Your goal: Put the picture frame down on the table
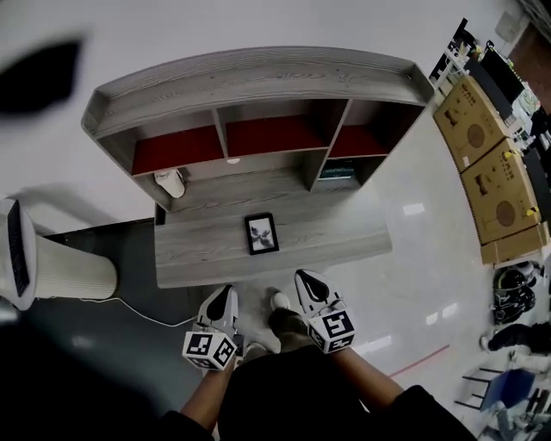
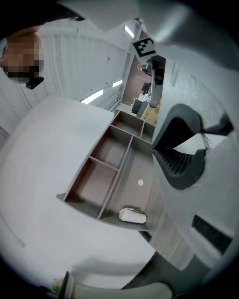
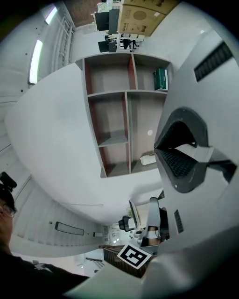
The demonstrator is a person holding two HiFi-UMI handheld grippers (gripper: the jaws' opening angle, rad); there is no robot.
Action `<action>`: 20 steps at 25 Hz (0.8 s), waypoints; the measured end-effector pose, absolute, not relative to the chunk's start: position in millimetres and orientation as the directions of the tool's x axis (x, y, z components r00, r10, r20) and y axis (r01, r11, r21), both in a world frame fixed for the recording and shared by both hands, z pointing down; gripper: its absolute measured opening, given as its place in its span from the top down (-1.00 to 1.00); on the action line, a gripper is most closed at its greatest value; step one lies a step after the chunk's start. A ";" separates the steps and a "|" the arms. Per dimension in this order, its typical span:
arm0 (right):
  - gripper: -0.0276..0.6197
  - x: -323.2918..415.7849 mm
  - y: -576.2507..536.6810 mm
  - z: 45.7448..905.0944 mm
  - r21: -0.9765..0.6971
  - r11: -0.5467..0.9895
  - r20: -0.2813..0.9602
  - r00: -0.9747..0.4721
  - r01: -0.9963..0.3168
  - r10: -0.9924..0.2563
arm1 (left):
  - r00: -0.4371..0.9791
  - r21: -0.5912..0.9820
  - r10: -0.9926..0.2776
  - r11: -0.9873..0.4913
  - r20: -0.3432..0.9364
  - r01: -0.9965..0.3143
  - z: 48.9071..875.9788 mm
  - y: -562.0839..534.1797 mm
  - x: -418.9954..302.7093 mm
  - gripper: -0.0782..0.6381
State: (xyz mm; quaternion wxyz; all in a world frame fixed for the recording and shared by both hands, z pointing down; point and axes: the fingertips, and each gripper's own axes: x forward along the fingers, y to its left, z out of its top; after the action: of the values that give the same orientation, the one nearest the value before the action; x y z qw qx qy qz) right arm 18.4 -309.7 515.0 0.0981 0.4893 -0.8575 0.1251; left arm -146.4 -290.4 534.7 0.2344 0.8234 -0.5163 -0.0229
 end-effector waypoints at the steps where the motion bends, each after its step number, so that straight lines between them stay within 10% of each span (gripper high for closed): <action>1: 0.88 11.1 -299.4 511.7 -0.116 0.493 0.290 -0.504 -0.862 -0.813 | 0.453 0.393 -0.870 -0.354 0.195 -0.848 528.6 -279.8 -153.9 0.73; 20: 0.88 -21.1 -193.8 476.1 -0.046 0.468 0.220 -0.465 -0.883 -0.857 | 0.398 0.297 -0.912 -0.353 0.104 -0.887 482.2 -181.4 -203.1 0.73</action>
State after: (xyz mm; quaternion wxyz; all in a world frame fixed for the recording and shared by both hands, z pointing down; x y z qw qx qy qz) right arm -21.1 -193.8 476.1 0.0832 0.5102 -0.8526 0.0766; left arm -203.1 -181.4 482.2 0.1544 0.8216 -0.5474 -0.0395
